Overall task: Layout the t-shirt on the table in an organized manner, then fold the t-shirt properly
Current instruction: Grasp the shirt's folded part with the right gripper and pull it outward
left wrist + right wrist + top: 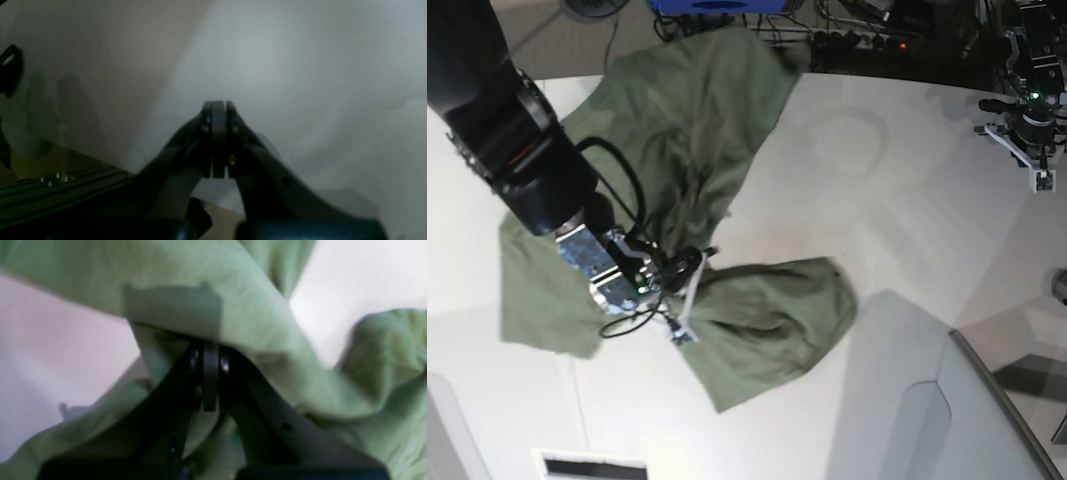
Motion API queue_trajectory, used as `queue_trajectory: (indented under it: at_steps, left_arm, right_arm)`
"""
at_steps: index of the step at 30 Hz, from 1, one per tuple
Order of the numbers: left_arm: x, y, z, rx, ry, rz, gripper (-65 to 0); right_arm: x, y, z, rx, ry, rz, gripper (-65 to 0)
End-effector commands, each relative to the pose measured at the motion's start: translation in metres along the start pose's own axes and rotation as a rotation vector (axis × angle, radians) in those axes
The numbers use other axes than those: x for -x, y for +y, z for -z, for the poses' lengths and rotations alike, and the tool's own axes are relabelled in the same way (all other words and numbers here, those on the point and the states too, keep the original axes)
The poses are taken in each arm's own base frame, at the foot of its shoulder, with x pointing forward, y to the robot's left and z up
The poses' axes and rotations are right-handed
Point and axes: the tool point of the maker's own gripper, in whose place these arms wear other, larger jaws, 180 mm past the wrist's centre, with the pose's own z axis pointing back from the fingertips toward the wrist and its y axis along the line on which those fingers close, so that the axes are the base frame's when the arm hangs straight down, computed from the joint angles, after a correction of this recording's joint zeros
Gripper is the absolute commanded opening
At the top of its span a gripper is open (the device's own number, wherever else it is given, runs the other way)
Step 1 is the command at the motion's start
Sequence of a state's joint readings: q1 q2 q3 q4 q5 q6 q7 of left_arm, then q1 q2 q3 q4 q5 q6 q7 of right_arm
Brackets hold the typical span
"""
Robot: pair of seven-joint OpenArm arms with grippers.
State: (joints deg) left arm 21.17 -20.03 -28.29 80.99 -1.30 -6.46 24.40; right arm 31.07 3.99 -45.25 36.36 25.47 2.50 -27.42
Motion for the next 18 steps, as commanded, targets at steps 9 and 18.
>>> queue_trajectory:
  at_steps: [9, 18]
  left_arm:
    - [-0.012, 0.011, -0.001, -0.024, -0.036, 0.020, -65.0]
    - [-0.024, -0.003, 0.003, 0.005, -0.057, 0.026, -65.0]
  right_arm:
    - [-0.025, 0.029, -0.035, -0.056, -0.042, -0.041, -65.0]
    - [-0.013, -0.005, -0.085, -0.053, -0.136, 0.135, -65.0]
